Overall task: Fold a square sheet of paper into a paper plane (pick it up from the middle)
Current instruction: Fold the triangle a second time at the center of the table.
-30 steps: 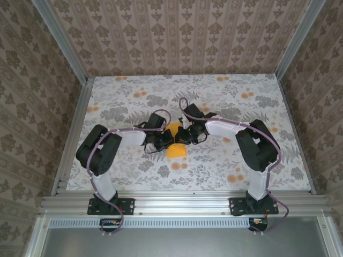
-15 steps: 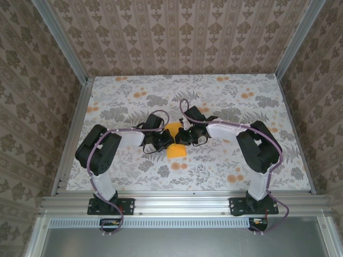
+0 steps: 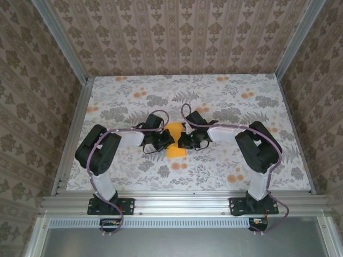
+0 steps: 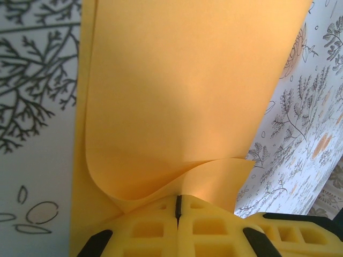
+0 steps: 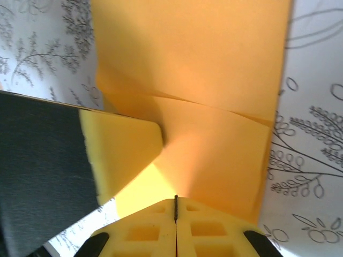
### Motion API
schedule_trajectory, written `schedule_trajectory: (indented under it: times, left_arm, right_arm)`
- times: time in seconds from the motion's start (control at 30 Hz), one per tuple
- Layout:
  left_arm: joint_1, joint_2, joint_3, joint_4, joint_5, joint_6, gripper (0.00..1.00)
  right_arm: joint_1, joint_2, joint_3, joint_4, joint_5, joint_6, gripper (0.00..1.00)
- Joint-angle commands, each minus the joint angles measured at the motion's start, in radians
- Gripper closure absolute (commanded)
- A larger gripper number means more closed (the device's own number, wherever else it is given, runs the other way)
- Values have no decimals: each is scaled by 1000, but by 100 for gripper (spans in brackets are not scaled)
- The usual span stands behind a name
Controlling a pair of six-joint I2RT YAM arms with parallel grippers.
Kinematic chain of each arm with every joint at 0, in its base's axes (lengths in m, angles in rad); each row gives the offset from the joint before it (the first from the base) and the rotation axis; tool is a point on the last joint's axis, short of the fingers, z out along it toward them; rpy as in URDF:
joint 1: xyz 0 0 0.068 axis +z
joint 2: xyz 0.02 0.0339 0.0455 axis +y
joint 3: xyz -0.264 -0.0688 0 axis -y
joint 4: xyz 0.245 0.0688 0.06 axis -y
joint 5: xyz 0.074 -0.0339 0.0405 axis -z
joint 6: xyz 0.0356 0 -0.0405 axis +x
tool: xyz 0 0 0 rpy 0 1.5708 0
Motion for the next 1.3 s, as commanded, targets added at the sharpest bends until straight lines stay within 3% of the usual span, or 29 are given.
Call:
schedule_trajectory:
  times: [0.0, 0.43, 0.87, 1.07, 1.27]
  left_arm:
    - [0, 24, -39, -114, -54, -16, 100]
    - [4, -17, -14, -123, -75, 52, 96]
    - [101, -43, -38, -147, -155, 137, 94]
    - [137, -110, -54, -147, -150, 199, 92]
    - [144, -201, -44, -96, -66, 270, 88]
  right_arm:
    - [-6, 7, -5, 13, 26, 15, 92]
    - [-25, 62, -28, -62, 63, 13, 92]
    - [-29, 68, -53, -91, 71, 6, 92]
    - [-30, 67, -51, -92, 67, 4, 91]
    - [-29, 71, -49, -90, 58, 3, 91]
